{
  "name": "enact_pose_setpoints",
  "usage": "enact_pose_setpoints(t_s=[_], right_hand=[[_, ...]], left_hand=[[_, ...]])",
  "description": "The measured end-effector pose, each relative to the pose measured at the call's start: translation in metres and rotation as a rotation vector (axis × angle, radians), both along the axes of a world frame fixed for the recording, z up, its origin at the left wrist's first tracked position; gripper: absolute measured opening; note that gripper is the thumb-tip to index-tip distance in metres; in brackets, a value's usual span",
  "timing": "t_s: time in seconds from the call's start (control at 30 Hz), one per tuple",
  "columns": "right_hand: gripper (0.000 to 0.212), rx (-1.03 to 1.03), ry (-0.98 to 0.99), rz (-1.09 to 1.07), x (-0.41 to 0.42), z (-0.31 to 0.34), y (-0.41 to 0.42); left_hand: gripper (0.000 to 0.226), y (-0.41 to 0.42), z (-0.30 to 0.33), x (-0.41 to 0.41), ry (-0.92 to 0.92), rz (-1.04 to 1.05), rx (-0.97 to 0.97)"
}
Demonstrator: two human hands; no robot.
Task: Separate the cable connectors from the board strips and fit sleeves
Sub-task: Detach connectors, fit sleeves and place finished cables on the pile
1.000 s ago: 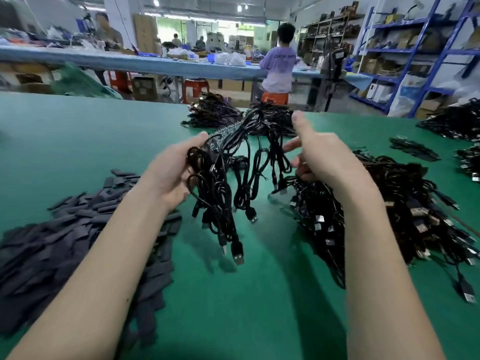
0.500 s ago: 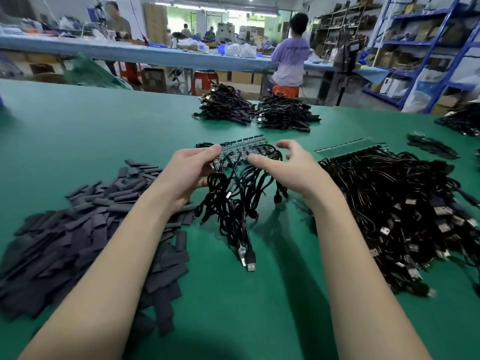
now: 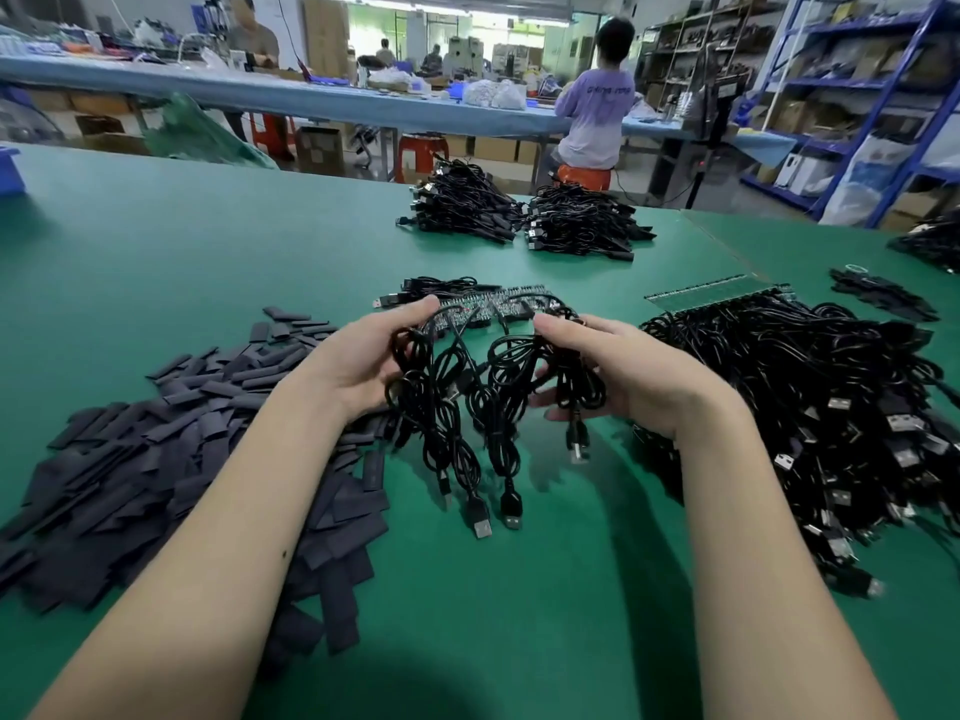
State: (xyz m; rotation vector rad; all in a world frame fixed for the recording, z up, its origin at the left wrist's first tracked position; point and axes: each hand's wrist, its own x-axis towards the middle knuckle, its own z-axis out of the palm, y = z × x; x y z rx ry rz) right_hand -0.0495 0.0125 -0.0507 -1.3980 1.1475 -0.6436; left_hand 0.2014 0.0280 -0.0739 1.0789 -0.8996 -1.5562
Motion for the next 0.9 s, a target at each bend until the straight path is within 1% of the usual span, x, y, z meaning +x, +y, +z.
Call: enact_pose_setpoints(t_s=[0.03,0.07,0.1,0.17,0.2,0.23,0.27,0.33,0.4,0.47,0.5,0.57,0.63,0.7,0.73,0.77,0.83,0.9], right_hand=[[0.068,0.055,-0.023,0.012,0.001,-0.003,0.0],[0.067,0.086,0.012,0.015,0.003,-0.006,0.0],[0.067,0.089,0.098,0.011,0.004,-0.011,0.001],[0.07,0.015,0.329,0.005,0.005,-0.019,0.001],[0.073,-0.037,0.413,-0.005,0.004,-0.022,0.0],[0.076,-0.083,0.453,-0.021,0.002,-0.024,-0.001],[0.077,-0.112,0.439,-0.045,0.0,-0.026,-0.003],[0.07,-0.112,0.288,-0.123,-0.003,-0.029,-0.008],[0.053,-0.106,0.154,-0.211,0.0,-0.032,-0.013],[0.042,-0.127,0.073,-0.255,0.003,-0.037,-0.015],[0.035,-0.132,0.026,-0.264,0.005,-0.04,-0.016],[0.015,-0.134,-0.041,-0.278,0.008,-0.043,-0.017],[0.004,-0.16,-0.051,-0.269,0.008,-0.042,-0.015],[0.004,-0.193,-0.05,-0.274,0.006,-0.04,-0.013],[0.004,-0.204,-0.029,-0.278,0.005,-0.038,-0.012],[0.009,-0.211,0.017,-0.276,0.003,-0.036,-0.011],[0.023,-0.219,0.178,-0.235,-0.001,-0.028,-0.009],[0.028,-0.196,0.32,-0.147,-0.005,-0.015,-0.007]], left_hand=[[0.02,0.0,-0.002,-0.001,-0.033,-0.003,0.029],[0.021,-0.001,-0.006,0.0,-0.11,0.003,0.052],[0.025,-0.003,-0.01,0.002,-0.231,0.012,0.062],[0.024,-0.007,-0.015,0.006,-0.489,0.005,0.046],[0.025,-0.008,-0.017,0.008,-0.568,0.011,0.03],[0.027,-0.01,-0.018,0.011,-0.606,0.029,0.017],[0.027,-0.011,-0.018,0.013,-0.619,0.038,0.003],[0.019,-0.013,-0.017,0.016,-0.655,0.026,-0.025],[0.024,-0.014,-0.012,0.019,-0.74,0.005,-0.066],[0.034,-0.019,-0.001,0.018,-0.864,-0.036,-0.127],[0.037,-0.022,0.006,0.015,-0.944,-0.065,-0.173],[0.037,-0.031,0.019,0.004,-1.062,-0.086,-0.302],[0.032,-0.041,0.029,-0.014,-1.049,-0.125,-0.397],[0.027,-0.047,0.033,-0.031,-1.007,-0.236,-0.404],[0.025,-0.049,0.033,-0.037,-1.019,-0.292,-0.39],[0.022,-0.051,0.033,-0.04,-1.045,-0.332,-0.377],[0.017,-0.054,0.032,-0.042,-1.081,-0.367,-0.37],[0.012,-0.056,0.032,-0.041,-1.078,-0.382,-0.376]])
